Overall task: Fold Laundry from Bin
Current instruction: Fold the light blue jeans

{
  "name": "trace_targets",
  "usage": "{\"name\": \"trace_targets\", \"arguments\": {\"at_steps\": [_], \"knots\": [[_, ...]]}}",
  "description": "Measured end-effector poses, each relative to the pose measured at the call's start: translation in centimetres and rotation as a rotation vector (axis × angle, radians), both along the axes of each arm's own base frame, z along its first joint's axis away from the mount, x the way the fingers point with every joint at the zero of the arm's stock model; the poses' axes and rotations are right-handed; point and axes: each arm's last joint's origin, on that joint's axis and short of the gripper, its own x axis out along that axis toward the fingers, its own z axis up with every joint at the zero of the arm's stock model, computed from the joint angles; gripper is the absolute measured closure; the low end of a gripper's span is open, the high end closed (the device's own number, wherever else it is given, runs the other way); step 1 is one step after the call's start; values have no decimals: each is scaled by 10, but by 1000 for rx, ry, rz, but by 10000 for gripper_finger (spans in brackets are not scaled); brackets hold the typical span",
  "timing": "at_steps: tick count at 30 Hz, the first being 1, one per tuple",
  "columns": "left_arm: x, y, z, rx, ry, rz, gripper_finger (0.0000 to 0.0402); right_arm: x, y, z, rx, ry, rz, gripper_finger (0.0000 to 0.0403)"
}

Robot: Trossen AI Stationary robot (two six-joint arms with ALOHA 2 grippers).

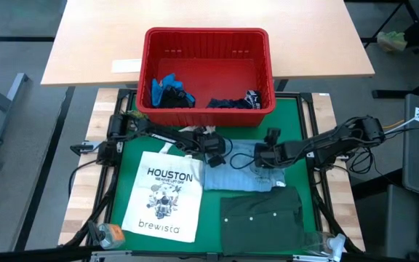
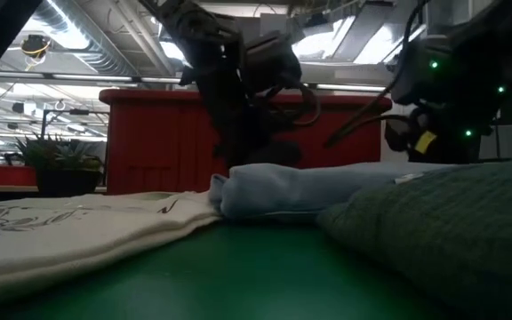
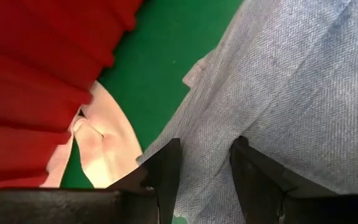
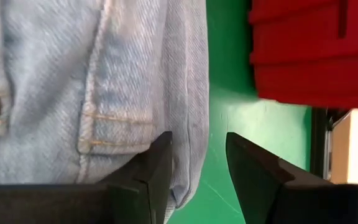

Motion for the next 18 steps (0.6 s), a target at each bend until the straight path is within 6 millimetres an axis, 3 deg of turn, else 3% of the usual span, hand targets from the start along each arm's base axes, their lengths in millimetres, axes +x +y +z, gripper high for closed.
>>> {"name": "trace_targets", "arguments": {"at_steps": [4,8,18], "knots": [[-2,4,-2,-6,-1,9,266,-1,-7,-1,1,8,-28,249],[1,6,9,-10,-3,7,266,4,-8,8,-10,63,5,249],[11,2,79,25,116,-86,266,20,-7,71,-22,252,27,249]]}}
